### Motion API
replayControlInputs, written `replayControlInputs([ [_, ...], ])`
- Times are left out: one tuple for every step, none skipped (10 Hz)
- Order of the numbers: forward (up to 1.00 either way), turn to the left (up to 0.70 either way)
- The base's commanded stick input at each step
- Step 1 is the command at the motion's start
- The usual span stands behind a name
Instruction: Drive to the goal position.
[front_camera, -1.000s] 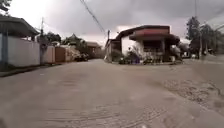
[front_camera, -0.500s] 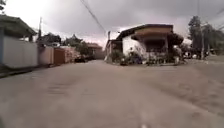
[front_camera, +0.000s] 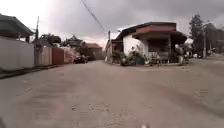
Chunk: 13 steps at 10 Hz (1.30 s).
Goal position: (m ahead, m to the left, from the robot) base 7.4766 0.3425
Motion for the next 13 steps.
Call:
replayControlInputs([
  [1.0, 0.31],
  [1.0, 0.4],
  [1.0, 0.35],
  [1.0, 0.13],
  [1.0, 0.0],
  [1.0, 0.0],
  [1.0, 0.0],
  [1.0, 0.0],
  [1.0, 0.0],
  [1.0, 0.0],
  [1.0, 0.0],
  [1.0, 0.0],
  [1.0, 0.0],
])
